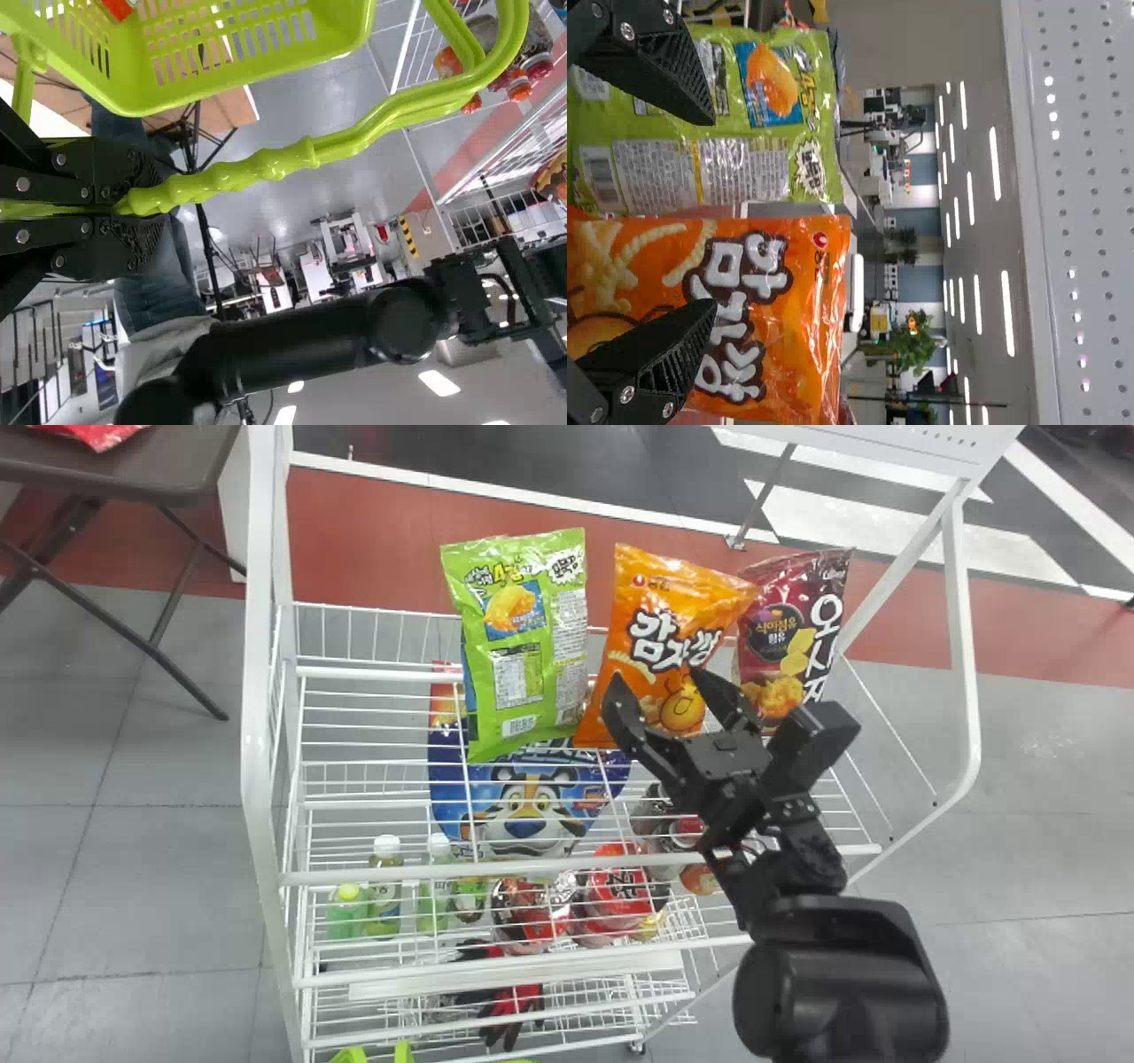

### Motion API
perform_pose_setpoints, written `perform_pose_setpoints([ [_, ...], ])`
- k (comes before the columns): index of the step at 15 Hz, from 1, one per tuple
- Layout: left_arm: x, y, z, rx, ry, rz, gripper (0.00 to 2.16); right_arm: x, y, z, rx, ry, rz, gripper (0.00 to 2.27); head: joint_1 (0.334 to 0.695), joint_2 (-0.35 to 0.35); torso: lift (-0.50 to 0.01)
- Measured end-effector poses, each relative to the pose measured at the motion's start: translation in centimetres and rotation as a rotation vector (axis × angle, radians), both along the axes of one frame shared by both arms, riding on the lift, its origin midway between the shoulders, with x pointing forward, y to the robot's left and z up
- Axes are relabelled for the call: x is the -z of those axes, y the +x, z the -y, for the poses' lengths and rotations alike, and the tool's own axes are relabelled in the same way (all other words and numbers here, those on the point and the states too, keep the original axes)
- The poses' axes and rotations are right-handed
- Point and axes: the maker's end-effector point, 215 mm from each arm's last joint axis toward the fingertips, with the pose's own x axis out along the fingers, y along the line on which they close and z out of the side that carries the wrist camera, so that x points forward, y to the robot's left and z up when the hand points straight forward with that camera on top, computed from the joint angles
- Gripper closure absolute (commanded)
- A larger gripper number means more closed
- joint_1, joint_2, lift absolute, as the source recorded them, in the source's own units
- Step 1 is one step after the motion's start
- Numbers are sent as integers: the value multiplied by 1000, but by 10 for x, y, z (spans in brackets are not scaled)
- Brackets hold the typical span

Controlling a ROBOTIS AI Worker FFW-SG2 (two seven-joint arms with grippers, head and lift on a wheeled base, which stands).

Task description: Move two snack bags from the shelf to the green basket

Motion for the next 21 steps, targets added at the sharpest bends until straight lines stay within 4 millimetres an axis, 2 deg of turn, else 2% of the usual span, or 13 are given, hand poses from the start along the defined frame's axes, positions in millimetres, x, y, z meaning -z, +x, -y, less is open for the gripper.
perform_pose_setpoints([
  [6,3,14,-6,-9,15,-3,2128,19,48,23,57,-7,-21,110,695,-350,-13],
  [7,4,15,-6,-9,16,-4,2128,24,54,26,61,-10,-33,512,695,-350,-13],
  [8,4,17,-7,-9,17,-5,2128,31,60,28,60,-16,-52,1146,695,-350,-13],
  [9,4,18,-7,-9,18,-7,2128,37,64,29,55,-23,-68,2081,695,-350,-13],
  [10,4,19,-7,-9,19,-9,2128,41,66,30,54,-26,-79,2246,695,-350,-13],
  [14,5,21,-7,-8,21,-19,2125,47,64,28,44,-23,-92,2246,695,-350,-13],
  [21,1,18,-5,-3,15,-23,2128,31,39,26,18,-17,-58,2246,695,-350,-13],
])
